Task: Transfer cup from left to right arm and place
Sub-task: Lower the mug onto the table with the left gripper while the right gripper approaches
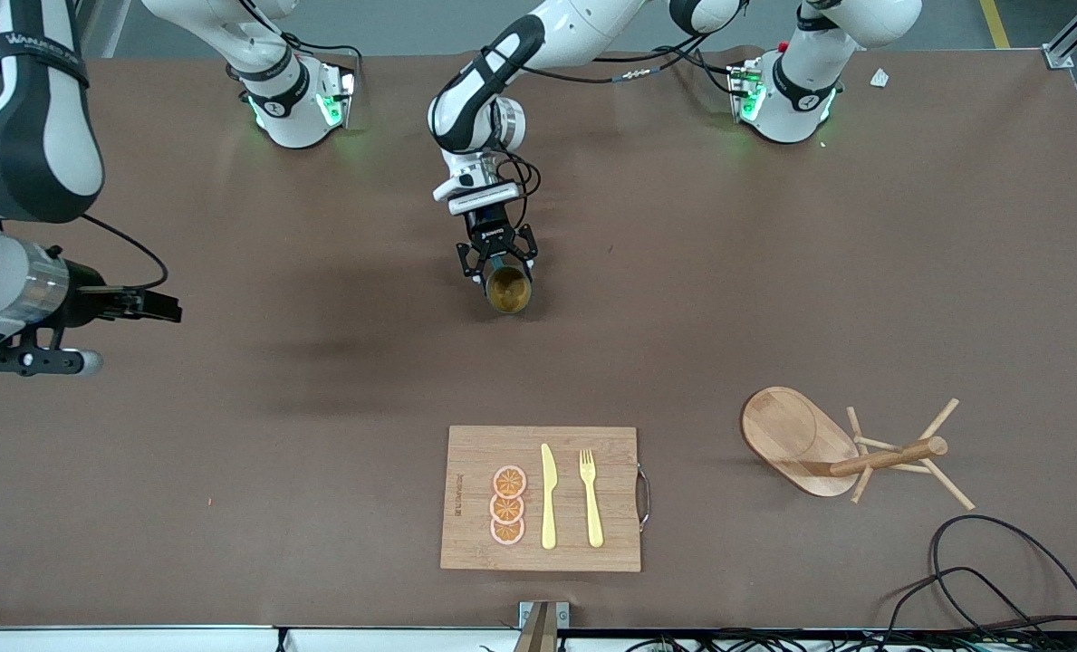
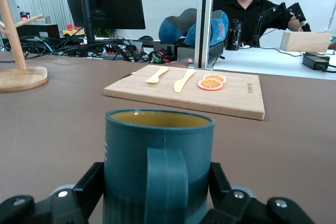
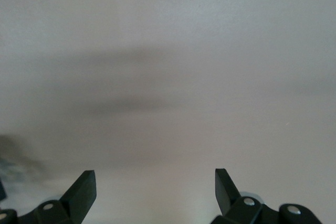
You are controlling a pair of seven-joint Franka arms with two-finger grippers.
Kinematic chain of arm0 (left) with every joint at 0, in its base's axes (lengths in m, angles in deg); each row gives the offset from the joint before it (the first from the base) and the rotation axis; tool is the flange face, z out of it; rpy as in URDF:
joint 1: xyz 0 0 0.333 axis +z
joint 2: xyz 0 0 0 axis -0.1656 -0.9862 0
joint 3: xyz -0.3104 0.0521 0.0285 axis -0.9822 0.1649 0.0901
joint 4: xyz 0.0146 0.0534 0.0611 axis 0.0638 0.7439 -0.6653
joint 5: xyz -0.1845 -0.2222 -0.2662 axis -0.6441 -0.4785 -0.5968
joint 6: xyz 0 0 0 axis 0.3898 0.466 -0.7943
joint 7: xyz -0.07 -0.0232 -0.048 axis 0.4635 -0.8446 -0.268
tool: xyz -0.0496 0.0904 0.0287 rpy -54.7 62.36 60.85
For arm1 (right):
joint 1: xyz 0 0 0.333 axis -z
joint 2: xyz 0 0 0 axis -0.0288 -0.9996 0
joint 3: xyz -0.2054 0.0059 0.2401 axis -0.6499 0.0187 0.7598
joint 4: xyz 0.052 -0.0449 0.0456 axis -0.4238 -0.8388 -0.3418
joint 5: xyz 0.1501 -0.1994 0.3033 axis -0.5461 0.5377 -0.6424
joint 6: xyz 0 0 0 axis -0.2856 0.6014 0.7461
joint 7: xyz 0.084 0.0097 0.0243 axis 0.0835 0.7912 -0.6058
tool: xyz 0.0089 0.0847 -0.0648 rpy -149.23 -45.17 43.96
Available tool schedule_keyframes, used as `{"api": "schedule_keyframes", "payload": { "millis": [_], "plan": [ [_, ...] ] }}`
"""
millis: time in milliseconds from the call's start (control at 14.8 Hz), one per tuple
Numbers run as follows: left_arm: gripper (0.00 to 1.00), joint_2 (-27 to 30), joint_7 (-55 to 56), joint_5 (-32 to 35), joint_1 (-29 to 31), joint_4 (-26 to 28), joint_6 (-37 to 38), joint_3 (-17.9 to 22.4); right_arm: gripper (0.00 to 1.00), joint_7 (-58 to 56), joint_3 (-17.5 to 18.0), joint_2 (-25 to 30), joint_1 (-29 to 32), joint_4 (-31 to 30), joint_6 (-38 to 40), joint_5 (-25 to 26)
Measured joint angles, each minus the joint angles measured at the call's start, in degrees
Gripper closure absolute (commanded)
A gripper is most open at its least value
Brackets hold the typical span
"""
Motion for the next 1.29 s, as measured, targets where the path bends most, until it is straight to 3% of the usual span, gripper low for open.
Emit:
{"api": "schedule_keyframes", "payload": {
  "millis": [68, 609, 812, 1015, 1286],
  "plan": [
    [0.00, -0.2, 0.7, 0.0, -0.4, 0.0, 0.2, 0.0, 0.00, 2.0, 0.1, -0.1, -1.2, -0.1, 0.0, 0.0],
    [0.00, -0.3, 3.6, -1.2, -2.1, -1.2, 0.1, -1.7, 0.00, 13.1, 0.2, -0.4, -6.8, -6.8, -4.9, -3.4],
    [0.00, 4.0, 3.4, -5.0, -2.3, -1.9, 1.3, -4.7, 0.00, 13.5, 0.3, -0.4, -8.0, -10.0, -8.5, -3.5],
    [0.00, 9.0, 0.0, -9.9, -2.7, -2.0, 8.0, -8.7, 0.00, 13.6, 0.3, -0.4, -10.1, -12.8, -12.1, -3.6],
    [0.00, 16.6, -9.1, -17.7, -2.4, -2.3, 10.9, -8.7, 0.00, 16.8, 0.4, -0.4, -13.5, -16.8, -18.0, -3.7]
  ]
}}
